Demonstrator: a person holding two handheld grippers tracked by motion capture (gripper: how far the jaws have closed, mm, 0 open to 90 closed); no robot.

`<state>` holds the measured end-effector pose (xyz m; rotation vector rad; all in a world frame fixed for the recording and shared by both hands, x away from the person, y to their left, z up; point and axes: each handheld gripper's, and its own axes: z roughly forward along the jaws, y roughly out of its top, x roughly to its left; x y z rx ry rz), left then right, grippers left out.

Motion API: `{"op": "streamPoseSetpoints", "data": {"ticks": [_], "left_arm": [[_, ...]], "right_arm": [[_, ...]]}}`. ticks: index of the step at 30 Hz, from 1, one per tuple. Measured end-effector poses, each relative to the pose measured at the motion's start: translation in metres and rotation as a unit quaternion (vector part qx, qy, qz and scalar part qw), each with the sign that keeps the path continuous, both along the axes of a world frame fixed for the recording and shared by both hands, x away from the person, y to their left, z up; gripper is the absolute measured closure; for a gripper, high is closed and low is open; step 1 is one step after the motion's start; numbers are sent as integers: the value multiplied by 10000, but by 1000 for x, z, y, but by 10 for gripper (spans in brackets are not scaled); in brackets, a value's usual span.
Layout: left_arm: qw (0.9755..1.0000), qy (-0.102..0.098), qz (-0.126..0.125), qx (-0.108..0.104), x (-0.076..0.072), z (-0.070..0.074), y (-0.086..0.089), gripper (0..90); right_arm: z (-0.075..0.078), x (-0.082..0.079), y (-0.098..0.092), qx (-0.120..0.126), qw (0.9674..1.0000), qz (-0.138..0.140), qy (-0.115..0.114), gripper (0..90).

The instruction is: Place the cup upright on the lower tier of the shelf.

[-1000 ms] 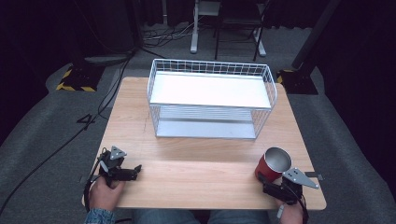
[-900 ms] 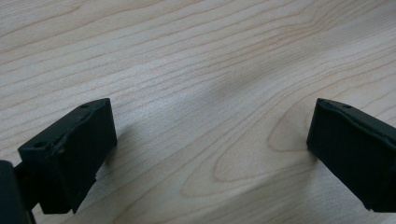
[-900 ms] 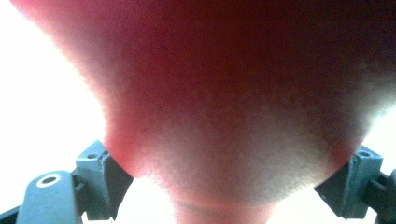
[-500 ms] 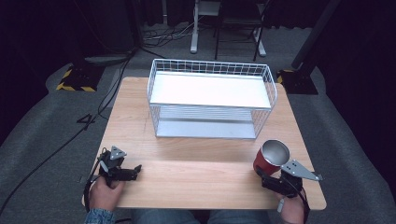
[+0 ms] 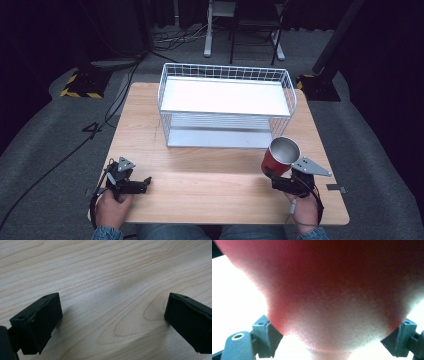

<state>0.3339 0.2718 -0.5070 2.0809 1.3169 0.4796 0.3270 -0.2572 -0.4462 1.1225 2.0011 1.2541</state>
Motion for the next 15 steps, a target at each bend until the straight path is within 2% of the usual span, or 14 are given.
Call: {"op": "streamPoseSetpoints", "data": {"ticks": [10,15], "left_arm": [[10000,8,40,-4,-2,0,0,18],[10000,10,53,-19,-3,0,0,17]], "right_arm": [[3,30,31,-46,9992,375,118,175],[3,40,42,-82,9987,468,159,174]]}}
